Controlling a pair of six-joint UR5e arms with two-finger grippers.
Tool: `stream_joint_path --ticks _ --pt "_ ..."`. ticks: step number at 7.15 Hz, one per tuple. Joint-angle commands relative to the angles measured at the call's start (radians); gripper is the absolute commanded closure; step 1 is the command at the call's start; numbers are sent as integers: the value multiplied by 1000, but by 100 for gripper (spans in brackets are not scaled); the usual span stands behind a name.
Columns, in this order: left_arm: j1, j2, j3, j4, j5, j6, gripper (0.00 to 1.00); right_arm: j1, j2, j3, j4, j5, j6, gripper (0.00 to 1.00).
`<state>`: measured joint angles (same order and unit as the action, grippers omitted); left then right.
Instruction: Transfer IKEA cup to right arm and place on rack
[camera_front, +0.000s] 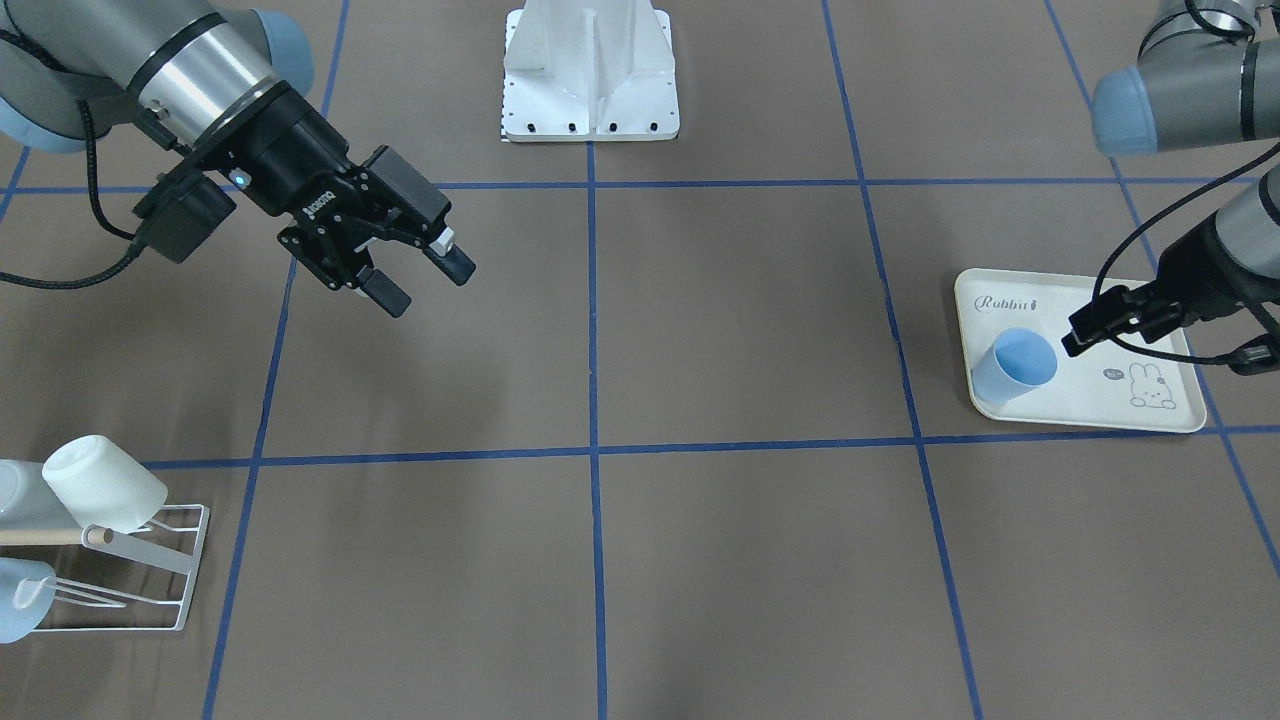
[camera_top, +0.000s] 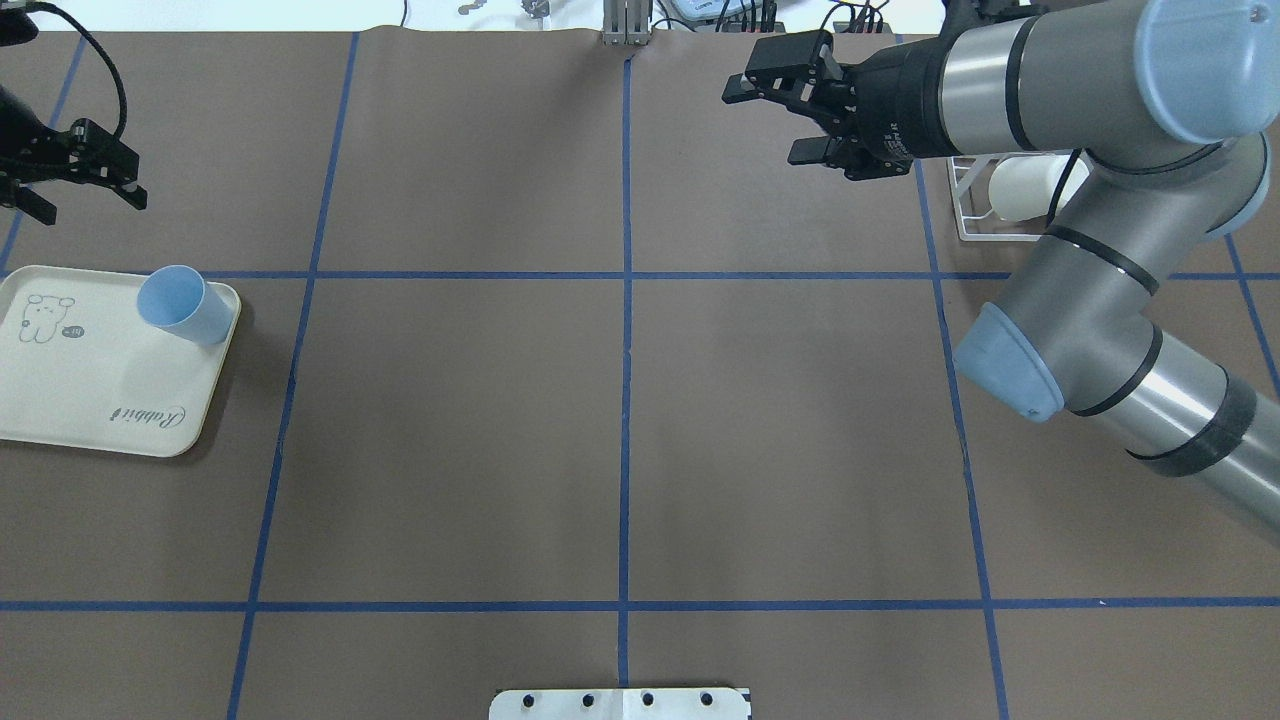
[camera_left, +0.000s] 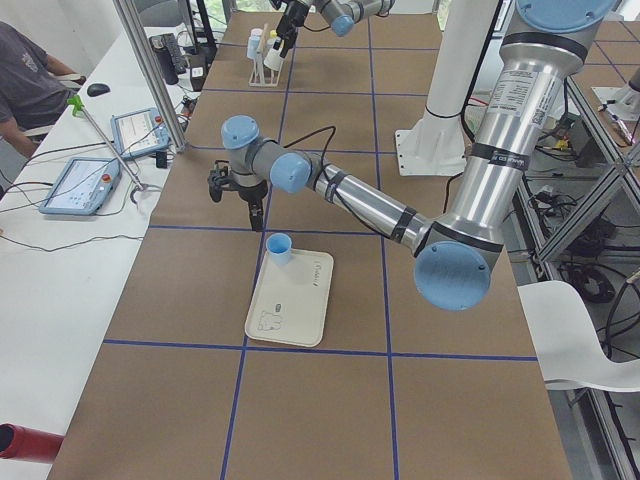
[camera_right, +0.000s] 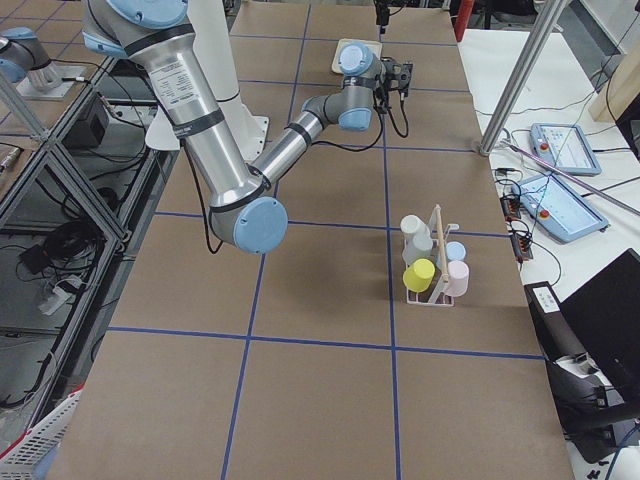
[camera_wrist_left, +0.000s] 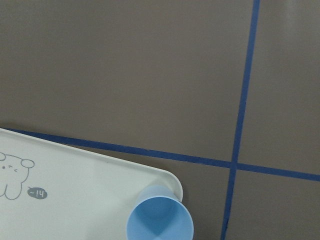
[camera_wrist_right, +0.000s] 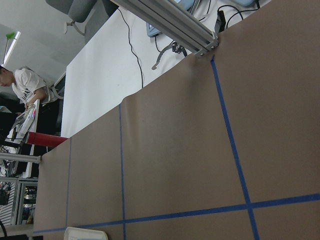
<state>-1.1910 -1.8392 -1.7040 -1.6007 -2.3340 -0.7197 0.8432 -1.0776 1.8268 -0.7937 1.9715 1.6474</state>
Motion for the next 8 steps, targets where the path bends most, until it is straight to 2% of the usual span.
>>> stream_joint_path --ticks 1,3,5,8 --pt "4 38 69 -147 -1 -71 0 -29 1 -1 21 -14 12 0" --pt "60 76 84 -269 15 -174 0 -32 -1 -4 19 -16 11 0" --pt "119 77 92 -271 45 -195 0 -33 -2 -6 21 -14 11 0" --pt "122 100 96 -271 45 -185 3 -35 -5 -6 21 -14 9 0"
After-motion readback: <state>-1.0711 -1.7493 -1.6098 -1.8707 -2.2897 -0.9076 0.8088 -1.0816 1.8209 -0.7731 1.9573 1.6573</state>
